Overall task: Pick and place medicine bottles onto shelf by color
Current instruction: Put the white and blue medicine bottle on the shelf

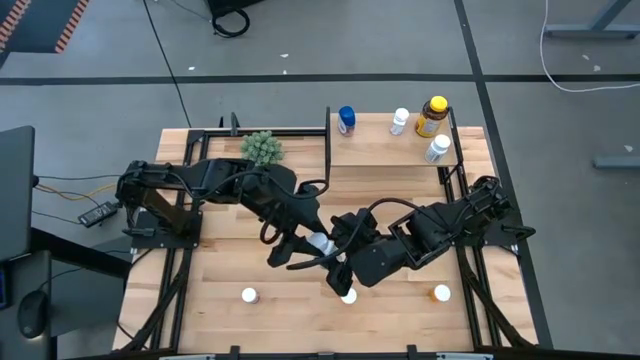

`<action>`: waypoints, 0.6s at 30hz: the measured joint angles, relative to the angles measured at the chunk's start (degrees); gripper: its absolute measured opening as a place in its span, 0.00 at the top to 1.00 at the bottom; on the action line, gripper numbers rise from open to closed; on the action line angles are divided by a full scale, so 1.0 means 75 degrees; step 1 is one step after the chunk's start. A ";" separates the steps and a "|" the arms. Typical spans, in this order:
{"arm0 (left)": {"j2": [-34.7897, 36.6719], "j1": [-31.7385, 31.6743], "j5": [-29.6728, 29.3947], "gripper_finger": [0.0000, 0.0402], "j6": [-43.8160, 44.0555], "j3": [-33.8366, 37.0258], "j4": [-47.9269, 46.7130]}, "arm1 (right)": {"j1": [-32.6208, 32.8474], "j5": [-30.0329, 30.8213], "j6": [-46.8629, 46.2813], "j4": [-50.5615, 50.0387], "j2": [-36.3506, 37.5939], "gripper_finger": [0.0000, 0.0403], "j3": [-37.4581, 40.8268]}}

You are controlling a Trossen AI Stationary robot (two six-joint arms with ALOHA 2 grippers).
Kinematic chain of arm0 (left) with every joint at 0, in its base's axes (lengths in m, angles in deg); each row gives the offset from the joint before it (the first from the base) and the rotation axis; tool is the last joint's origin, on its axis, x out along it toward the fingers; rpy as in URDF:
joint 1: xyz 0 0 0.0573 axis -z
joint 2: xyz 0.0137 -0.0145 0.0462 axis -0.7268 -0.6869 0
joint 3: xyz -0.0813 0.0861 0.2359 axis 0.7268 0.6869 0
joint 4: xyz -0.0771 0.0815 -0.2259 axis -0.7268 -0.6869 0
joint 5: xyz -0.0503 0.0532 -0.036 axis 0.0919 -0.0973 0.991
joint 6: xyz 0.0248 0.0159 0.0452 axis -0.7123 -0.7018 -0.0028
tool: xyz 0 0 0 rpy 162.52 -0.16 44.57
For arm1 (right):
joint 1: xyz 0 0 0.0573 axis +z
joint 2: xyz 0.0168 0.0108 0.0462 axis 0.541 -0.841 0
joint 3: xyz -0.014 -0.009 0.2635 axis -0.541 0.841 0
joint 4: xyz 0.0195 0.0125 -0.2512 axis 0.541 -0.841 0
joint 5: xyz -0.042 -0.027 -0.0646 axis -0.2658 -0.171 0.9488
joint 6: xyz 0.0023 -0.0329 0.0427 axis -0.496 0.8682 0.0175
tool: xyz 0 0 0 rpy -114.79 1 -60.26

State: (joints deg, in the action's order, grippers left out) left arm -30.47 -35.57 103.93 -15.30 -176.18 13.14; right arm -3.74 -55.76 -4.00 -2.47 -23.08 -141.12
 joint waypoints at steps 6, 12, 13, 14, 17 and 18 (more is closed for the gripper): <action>0.0045 -0.0003 0.0018 0.43 0.0003 0.0000 0.0029 | 0.0003 0.0002 0.0010 -0.0064 -0.0009 0.38 0.0006; 0.0189 -0.0390 0.0048 0.41 -0.0199 -0.0012 -0.0309 | -0.0005 0.0084 -0.0001 -0.0138 -0.0009 0.48 0.0006; 0.0226 -0.0505 0.0071 0.41 -0.0238 -0.0076 -0.0431 | -0.0008 0.0161 -0.0030 -0.0169 -0.0009 0.49 0.0006; 0.0275 -0.0600 0.0061 0.41 -0.0285 -0.0127 -0.0604 | -0.0013 0.0250 -0.0044 -0.0222 -0.0007 0.50 0.0006; 0.0397 -0.0902 0.0062 0.41 -0.0411 -0.0261 -0.0785 | -0.0017 0.0546 -0.0015 -0.0267 -0.0006 0.52 0.0006; 0.0476 -0.1002 -0.0017 0.41 -0.0464 -0.0270 -0.0891 | -0.0010 0.0599 0.0003 -0.0289 -0.0006 0.52 0.0006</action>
State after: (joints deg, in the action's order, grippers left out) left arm -26.90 -43.09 103.80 -18.78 -178.21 6.46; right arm -3.81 -51.26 -3.98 -4.64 -23.12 -141.07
